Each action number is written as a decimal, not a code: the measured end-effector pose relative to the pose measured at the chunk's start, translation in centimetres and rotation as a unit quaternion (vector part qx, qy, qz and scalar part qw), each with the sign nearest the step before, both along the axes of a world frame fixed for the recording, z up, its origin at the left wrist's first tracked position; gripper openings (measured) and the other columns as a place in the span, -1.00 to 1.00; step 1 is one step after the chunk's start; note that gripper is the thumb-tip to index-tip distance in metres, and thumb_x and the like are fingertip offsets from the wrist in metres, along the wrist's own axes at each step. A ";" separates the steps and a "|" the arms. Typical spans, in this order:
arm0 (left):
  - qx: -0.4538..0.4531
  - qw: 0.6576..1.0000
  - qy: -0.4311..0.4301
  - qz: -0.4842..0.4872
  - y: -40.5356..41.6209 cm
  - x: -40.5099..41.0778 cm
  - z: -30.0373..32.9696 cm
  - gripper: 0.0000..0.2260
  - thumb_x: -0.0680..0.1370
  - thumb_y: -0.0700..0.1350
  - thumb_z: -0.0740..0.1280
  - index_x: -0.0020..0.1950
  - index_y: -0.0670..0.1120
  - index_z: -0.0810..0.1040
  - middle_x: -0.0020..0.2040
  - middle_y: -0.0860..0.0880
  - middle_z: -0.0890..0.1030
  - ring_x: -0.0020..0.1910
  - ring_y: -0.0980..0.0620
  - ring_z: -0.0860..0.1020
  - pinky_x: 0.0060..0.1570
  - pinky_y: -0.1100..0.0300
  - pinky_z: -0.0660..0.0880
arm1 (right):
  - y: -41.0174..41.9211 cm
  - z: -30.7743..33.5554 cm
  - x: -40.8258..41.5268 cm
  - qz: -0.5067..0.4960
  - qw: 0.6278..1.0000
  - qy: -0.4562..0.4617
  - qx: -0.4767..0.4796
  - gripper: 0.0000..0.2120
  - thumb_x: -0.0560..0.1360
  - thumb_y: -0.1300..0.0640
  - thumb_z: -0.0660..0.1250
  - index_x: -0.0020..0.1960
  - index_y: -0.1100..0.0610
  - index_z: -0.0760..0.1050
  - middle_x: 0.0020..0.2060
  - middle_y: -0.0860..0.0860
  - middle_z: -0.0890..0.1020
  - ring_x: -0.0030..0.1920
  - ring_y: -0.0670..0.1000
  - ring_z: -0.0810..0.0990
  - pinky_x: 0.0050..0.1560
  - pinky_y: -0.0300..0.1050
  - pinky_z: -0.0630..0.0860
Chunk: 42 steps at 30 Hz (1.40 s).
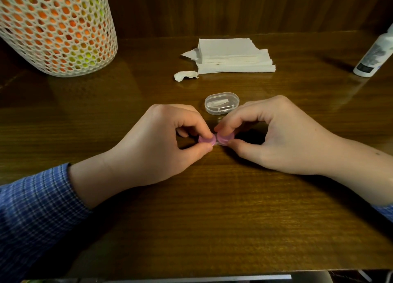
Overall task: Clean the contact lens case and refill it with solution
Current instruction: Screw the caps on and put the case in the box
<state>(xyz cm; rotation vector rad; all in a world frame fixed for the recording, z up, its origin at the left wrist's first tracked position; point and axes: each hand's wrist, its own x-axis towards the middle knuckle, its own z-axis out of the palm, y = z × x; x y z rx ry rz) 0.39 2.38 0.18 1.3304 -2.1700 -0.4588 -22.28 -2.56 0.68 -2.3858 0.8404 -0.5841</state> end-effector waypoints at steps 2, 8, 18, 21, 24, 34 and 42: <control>0.001 1.000 0.000 -0.001 0.0 0.0 0.0 -0.88 0.50 -0.06 0.47 0.02 0.03 0.73 -0.04 0.17 0.69 0.03 0.17 0.65 -0.02 0.29 0.58 | -0.1 0.0 0.0 0.003 1.000 0.002 -0.002 -0.85 0.47 0.17 0.48 0.02 0.00 0.71 -0.02 -0.19 0.72 0.07 -0.21 0.67 0.15 -0.23 0.60; 0.000 1.000 0.002 0.001 0.0 0.0 -0.1 -0.89 0.50 -0.07 0.48 0.01 0.04 0.73 -0.04 0.17 0.69 0.02 0.18 0.65 -0.04 0.30 0.59 | -0.1 -0.1 -0.1 0.005 1.000 0.000 -0.003 -0.85 0.47 0.16 0.47 0.02 0.00 0.71 -0.01 -0.19 0.72 0.08 -0.21 0.67 0.17 -0.19 0.61; 0.001 1.000 0.003 0.001 0.0 0.0 -0.1 -0.89 0.50 -0.08 0.49 0.01 0.04 0.73 -0.05 0.17 0.70 0.02 0.17 0.65 -0.03 0.29 0.58 | -0.2 -0.1 -0.2 0.005 1.000 0.005 0.005 -0.85 0.47 0.12 0.48 0.03 -0.03 0.71 -0.02 -0.18 0.72 0.08 -0.19 0.68 0.18 -0.15 0.61; 0.003 1.000 0.000 0.000 0.0 0.0 -0.1 -0.88 0.50 -0.07 0.49 0.02 0.04 0.73 -0.04 0.17 0.69 0.02 0.18 0.65 -0.02 0.29 0.58 | -0.2 -0.3 0.0 0.005 1.000 0.002 -0.009 -0.89 0.44 0.08 0.52 -0.03 -0.01 0.70 -0.05 -0.14 0.71 0.05 -0.12 0.67 0.12 -0.17 0.59; 0.004 1.000 -0.002 -0.001 0.0 0.0 0.0 -0.88 0.50 -0.07 0.49 0.03 0.04 0.73 -0.03 0.16 0.70 0.03 0.17 0.65 -0.03 0.29 0.59 | -0.3 -0.4 0.1 -0.004 1.000 -0.003 -0.014 -0.91 0.44 0.05 0.53 -0.06 -0.02 0.69 -0.10 -0.14 0.68 0.00 -0.11 0.66 0.04 -0.18 0.60; 0.007 1.000 0.001 -0.001 0.0 0.1 -0.1 -0.89 0.50 -0.08 0.49 0.01 0.03 0.73 -0.04 0.16 0.70 0.02 0.15 0.65 -0.03 0.31 0.58 | -0.6 -0.2 -0.3 0.009 1.000 0.013 0.023 -0.87 0.48 0.12 0.50 0.01 -0.04 0.69 -0.03 -0.18 0.72 0.06 -0.15 0.68 0.14 -0.20 0.59; 0.008 1.000 -0.001 -0.003 0.0 0.1 0.0 -0.87 0.49 -0.04 0.47 0.02 0.05 0.73 -0.04 0.16 0.69 0.03 0.15 0.65 -0.03 0.26 0.59 | -0.4 -0.5 0.3 -0.011 1.000 0.007 -0.007 -0.88 0.42 -0.01 0.53 -0.07 -0.03 0.68 -0.11 -0.17 0.67 0.00 -0.11 0.64 0.02 -0.20 0.59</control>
